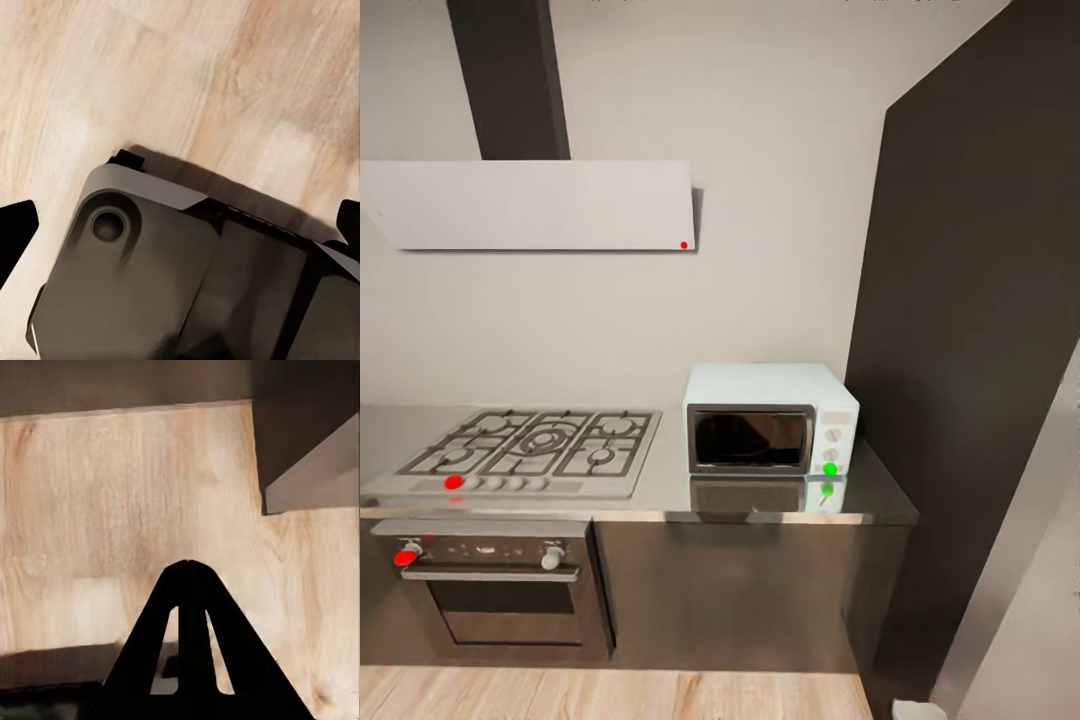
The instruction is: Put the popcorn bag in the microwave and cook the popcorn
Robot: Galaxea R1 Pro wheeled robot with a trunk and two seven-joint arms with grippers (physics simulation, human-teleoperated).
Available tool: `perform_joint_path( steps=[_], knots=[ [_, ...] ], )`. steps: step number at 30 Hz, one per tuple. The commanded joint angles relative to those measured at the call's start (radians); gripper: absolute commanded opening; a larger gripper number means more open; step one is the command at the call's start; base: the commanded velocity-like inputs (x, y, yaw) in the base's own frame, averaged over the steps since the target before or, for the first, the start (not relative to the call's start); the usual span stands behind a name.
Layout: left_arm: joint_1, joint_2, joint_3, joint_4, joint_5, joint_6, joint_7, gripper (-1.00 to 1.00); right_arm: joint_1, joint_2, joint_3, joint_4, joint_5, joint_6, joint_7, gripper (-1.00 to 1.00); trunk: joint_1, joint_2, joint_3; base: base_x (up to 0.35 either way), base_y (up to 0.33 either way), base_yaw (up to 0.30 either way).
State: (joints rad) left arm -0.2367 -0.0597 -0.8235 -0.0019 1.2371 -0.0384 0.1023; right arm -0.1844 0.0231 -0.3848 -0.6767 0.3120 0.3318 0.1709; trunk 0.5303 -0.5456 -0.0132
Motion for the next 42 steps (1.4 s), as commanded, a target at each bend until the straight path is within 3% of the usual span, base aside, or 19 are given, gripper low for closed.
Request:
perform_joint_path(
  steps=[1,3,4,6,8,15,34,35,36,37,40,42],
  knots=[
    [-0.001,0.001,-0.009,0.000,0.007,-0.001,0.004,1.00,0.000,-0.016,-0.006,0.128,0.010,-0.050,0.009,-1.00,0.000,-0.001,-0.001,-0.053,0.000,0.000],
    [0.001,0.012,-0.010,0.002,0.006,0.001,0.004,1.00,0.001,-0.058,0.000,0.421,0.011,-0.184,0.007,-1.00,0.000,-0.001,-0.001,-0.015,0.000,0.000],
    [0.002,0.025,-0.011,0.002,0.004,0.001,0.004,1.00,0.001,-0.066,0.002,0.514,0.012,-0.234,0.007,-1.00,0.000,-0.001,-0.001,-0.005,0.000,0.000],
    [0.003,0.040,-0.011,0.002,0.003,0.001,0.004,1.00,0.001,-0.083,0.004,0.628,0.012,-0.302,0.006,-1.00,0.000,-0.001,-0.001,-0.002,0.000,0.000],
    [0.003,0.044,-0.012,0.002,0.001,0.002,0.004,1.00,0.002,-0.096,0.006,0.681,0.011,-0.353,0.006,-1.00,0.000,-0.001,-0.001,0.000,0.000,0.000],
    [0.018,0.046,-0.011,0.002,-0.056,0.002,0.004,1.00,0.005,-0.103,0.007,0.707,0.010,-0.382,0.005,-1.00,0.000,-0.001,-0.001,0.000,0.000,0.000],
    [0.019,0.047,-0.011,-0.003,-0.064,-0.011,0.004,1.00,0.005,-0.101,0.007,0.707,0.010,-0.383,-0.012,-1.00,0.000,-0.001,-0.001,0.000,0.000,0.000],
    [0.019,0.047,-0.011,-0.003,-0.064,-0.011,0.004,1.00,0.005,-0.043,0.062,0.705,0.088,-0.442,-0.139,-1.00,0.000,-0.001,-0.001,0.000,0.000,0.000],
    [0.019,0.047,-0.011,-0.003,-0.064,-0.011,0.004,1.00,0.005,-0.010,0.060,0.706,0.177,-0.444,-0.146,-1.00,0.000,-0.001,-0.001,0.000,0.000,0.000],
    [0.019,0.047,-0.011,-0.003,-0.064,-0.011,0.004,1.00,0.005,-0.016,0.055,0.704,0.168,-0.448,-0.150,-1.00,0.000,-0.001,-0.001,0.000,0.000,0.000],
    [0.019,0.047,-0.011,-0.003,-0.064,-0.011,0.004,1.00,0.005,-0.031,0.028,0.703,0.065,-0.457,-0.153,-1.00,0.000,-0.001,-0.001,0.000,0.000,0.000],
    [0.019,0.047,-0.011,-0.003,-0.064,-0.011,0.004,1.00,0.005,-0.034,0.032,0.703,0.054,-0.457,-0.153,-1.00,0.000,-0.001,-0.001,0.000,0.000,0.000]
  ],
)
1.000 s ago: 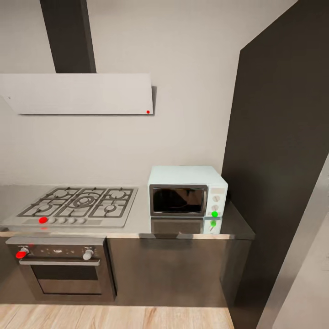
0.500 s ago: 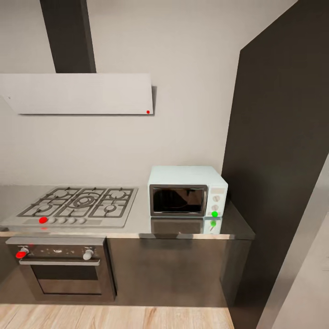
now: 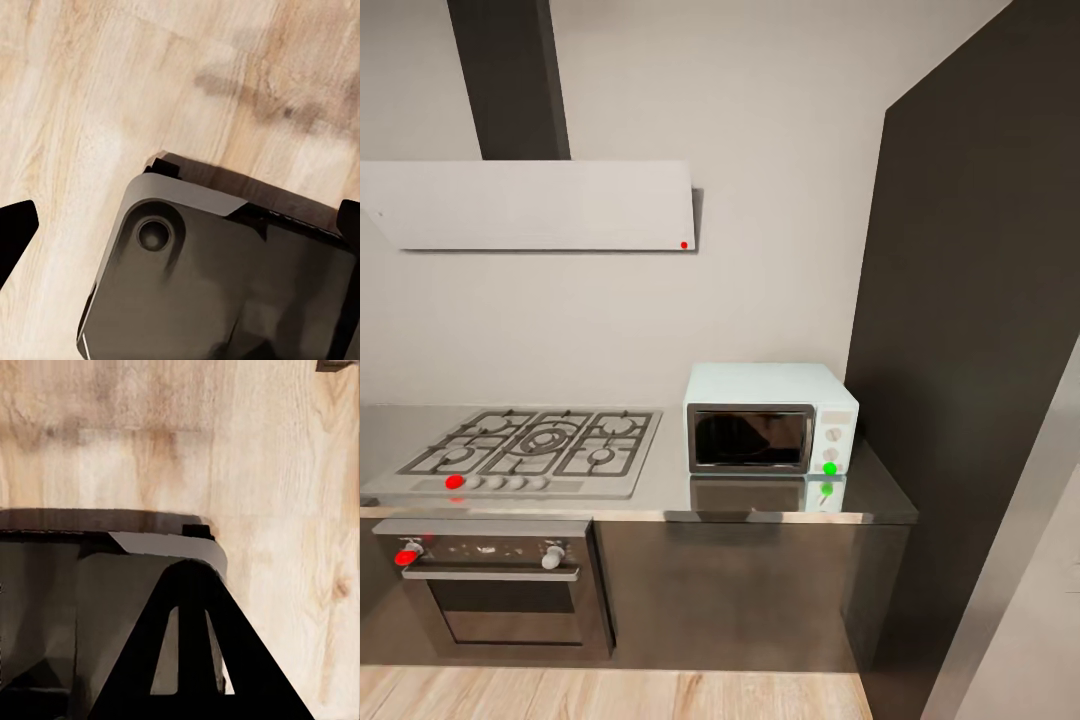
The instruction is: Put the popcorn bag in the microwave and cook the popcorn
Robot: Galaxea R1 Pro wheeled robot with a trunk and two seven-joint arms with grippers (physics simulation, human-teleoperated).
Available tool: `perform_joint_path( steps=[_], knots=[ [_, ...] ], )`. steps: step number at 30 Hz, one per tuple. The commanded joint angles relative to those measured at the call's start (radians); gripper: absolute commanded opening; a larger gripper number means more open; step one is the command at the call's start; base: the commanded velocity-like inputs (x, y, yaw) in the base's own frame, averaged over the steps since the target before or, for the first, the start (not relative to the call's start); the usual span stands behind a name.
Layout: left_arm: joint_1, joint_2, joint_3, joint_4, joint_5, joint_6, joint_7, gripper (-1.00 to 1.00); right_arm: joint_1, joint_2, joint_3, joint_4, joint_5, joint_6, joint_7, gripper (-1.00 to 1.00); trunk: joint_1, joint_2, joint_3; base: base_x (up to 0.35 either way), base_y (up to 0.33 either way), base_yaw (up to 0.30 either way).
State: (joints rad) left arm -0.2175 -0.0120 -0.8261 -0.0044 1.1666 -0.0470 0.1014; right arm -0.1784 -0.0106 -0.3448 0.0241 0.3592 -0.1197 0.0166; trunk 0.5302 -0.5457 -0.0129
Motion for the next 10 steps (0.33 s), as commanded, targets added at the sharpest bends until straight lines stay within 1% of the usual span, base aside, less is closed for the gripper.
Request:
perform_joint_path(
  steps=[1,4,6,10],
  knots=[
    [0.000,0.000,-0.008,0.000,0.007,-0.002,0.004,1.00,-0.001,0.004,-0.006,0.004,0.013,-0.004,0.002,-1.00,0.000,-0.001,-0.001,0.000,0.000,0.000],
    [0.000,0.000,-0.009,0.000,0.008,-0.002,0.004,1.00,-0.001,0.011,0.008,0.006,0.119,0.001,0.002,-1.00,0.000,-0.001,-0.001,0.000,0.000,0.000],
    [0.000,0.000,-0.009,0.000,0.008,-0.002,0.004,1.00,-0.001,0.012,0.010,0.007,0.141,0.003,0.002,-1.00,0.000,-0.001,-0.001,0.000,0.000,0.000],
    [0.000,0.000,-0.009,0.000,0.007,-0.002,0.004,1.00,-0.001,0.011,0.009,0.007,0.145,0.000,0.002,-1.00,0.000,-0.001,-0.001,0.000,0.000,0.000]
  ],
)
